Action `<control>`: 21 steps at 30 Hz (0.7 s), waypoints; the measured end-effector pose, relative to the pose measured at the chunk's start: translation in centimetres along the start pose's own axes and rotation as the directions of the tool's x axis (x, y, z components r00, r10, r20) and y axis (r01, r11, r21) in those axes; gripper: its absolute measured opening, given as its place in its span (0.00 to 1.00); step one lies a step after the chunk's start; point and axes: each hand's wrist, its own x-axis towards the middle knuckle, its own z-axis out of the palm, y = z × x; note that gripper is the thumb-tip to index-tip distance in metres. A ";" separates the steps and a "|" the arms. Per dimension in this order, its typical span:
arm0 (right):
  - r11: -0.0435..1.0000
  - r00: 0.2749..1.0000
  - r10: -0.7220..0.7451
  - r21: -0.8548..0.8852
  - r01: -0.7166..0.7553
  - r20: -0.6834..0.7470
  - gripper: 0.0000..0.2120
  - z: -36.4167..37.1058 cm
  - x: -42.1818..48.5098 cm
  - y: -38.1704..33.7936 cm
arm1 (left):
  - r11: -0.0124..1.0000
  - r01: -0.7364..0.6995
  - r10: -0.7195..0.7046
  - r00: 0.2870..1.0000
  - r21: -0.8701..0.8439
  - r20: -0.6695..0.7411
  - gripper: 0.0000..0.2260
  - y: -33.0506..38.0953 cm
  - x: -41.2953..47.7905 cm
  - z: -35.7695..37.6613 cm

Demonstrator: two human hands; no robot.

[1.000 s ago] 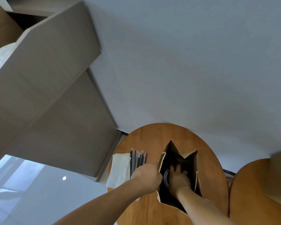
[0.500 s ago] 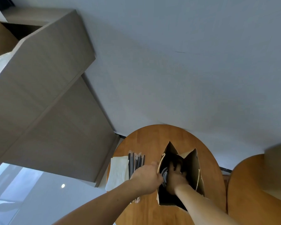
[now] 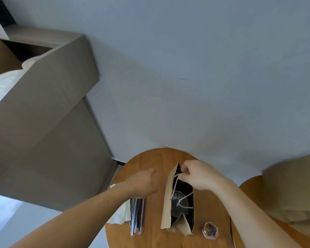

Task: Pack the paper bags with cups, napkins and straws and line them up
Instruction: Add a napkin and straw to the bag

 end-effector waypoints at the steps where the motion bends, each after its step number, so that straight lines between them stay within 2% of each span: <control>1: 0.999 0.998 -0.004 0.036 0.006 -0.068 0.16 -0.1 0.2 -0.8 | 1.000 0.007 -0.008 1.000 -0.008 -0.021 0.32 -0.8 0.0 -0.5; 3: 0.990 0.986 -0.022 0.132 0.044 -0.162 0.15 0.5 1.1 -2.9 | 1.000 0.017 -0.017 0.998 -0.013 -0.063 0.29 -2.5 -0.1 -1.3; 5: 0.968 0.982 -0.046 0.233 0.089 -0.181 0.14 2.1 2.4 -5.4 | 1.000 0.014 -0.017 0.996 -0.027 -0.091 0.25 -4.2 -0.4 -2.0; 7: 0.949 0.988 -0.057 0.299 0.099 -0.146 0.12 4.1 4.0 -7.8 | 0.999 0.014 -0.018 0.995 -0.040 -0.095 0.21 -6.0 -0.5 -2.4; 10: 0.951 0.998 -0.059 0.304 0.065 -0.031 0.11 7.8 7.1 -10.9 | 0.996 0.076 -0.079 0.995 -0.035 -0.066 0.21 -9.2 -0.5 -2.7; 14: 0.938 0.996 0.011 0.345 -0.041 0.089 0.17 14.2 10.6 -13.0 | 0.978 0.194 -0.199 0.978 -0.082 -0.062 0.25 -13.6 -0.2 -2.1; 18: 0.902 0.970 0.170 0.369 -0.225 0.177 0.13 21.5 13.1 -13.6 | 0.952 0.269 -0.276 0.961 -0.144 -0.029 0.22 -18.0 0.0 0.0; 21: 0.879 0.949 0.255 0.366 -0.307 0.184 0.13 26.0 14.4 -14.3 | 0.928 0.327 -0.331 0.944 -0.179 0.006 0.22 -20.6 -0.1 1.7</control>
